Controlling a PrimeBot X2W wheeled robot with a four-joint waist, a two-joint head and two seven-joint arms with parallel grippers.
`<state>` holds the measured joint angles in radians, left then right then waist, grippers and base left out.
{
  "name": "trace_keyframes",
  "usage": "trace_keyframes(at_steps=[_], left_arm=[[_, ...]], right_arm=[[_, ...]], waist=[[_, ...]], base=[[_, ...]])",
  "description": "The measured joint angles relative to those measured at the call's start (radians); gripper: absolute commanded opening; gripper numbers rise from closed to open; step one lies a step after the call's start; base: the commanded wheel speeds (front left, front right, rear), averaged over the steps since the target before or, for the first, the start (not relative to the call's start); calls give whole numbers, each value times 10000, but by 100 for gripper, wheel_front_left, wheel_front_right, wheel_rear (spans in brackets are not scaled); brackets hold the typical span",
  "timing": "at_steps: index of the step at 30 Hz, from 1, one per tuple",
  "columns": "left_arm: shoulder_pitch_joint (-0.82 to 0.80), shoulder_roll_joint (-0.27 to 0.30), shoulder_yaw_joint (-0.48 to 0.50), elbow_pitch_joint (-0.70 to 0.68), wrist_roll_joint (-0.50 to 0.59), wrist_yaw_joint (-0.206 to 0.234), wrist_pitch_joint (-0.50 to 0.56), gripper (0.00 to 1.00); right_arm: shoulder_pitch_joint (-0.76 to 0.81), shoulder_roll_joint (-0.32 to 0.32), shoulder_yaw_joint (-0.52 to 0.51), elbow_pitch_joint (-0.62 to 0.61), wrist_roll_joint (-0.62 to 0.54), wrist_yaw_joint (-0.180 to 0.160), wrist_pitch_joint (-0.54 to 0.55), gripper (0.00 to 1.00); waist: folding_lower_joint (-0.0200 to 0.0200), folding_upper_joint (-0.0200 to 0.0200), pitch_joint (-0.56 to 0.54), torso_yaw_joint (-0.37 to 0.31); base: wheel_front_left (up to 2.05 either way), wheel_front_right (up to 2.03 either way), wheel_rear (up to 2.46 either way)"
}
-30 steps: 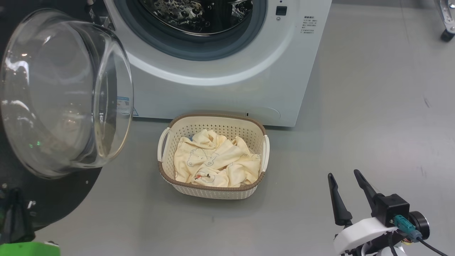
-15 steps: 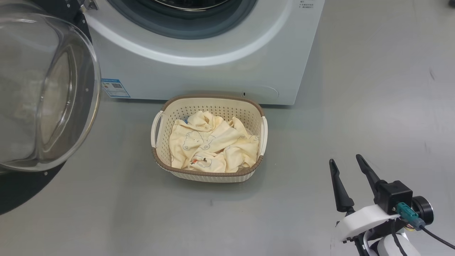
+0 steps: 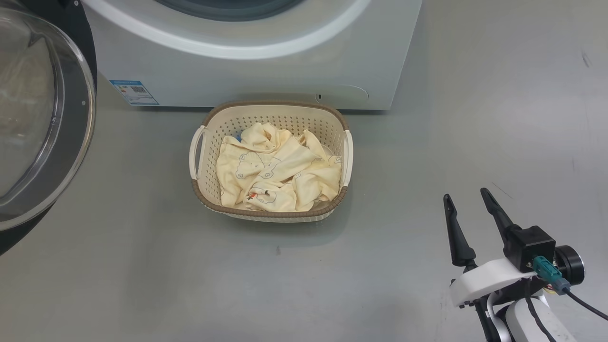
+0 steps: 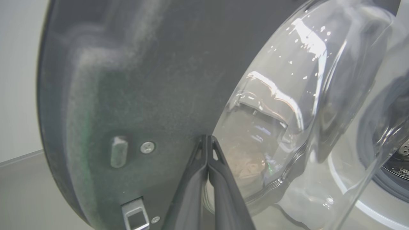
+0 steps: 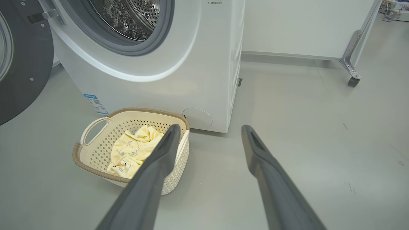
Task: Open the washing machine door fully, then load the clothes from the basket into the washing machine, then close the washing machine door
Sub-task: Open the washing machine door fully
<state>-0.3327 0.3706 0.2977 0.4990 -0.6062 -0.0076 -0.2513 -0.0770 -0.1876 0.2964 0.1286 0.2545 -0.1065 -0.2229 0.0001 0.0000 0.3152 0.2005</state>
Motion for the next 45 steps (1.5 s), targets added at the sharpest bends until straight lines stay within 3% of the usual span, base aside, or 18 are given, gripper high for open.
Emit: trace_keyframes(at_steps=[14,26,27,28,38,45], left_arm=[[-214,-117,-276,378,667,-504,0,0],[807,-1151,-282,-1287,1641,-800,-4,2],[921,-1271,-311,-1457,1668,-840,-4,45],[1034,-1367,-359,-1615,1687,-880,-4,99],[2067,-2015,-773,-2976,2251,-1041,-44,100],[2613,-2153,-1402,-3641,2648,-1060,-46,100]], right_arm=[[6,140,-222,376,21,-17,-40,100],[169,284,-188,546,113,4,-117,100],[172,297,-171,546,113,6,-117,100],[174,311,-144,545,115,12,-117,100],[335,353,-71,502,115,63,-194,100],[337,374,-36,380,113,105,-199,100]], waist=[[0,0,-443,39],[-1,0,-1363,46],[-1,0,-1422,24],[-1,0,-1476,-6],[-1,0,-1892,-488],[-1,0,-2077,-854]], base=[[0,0,0],[0,0,0],[0,0,0],[0,0,0],[0,0,0],[0,0,0]])
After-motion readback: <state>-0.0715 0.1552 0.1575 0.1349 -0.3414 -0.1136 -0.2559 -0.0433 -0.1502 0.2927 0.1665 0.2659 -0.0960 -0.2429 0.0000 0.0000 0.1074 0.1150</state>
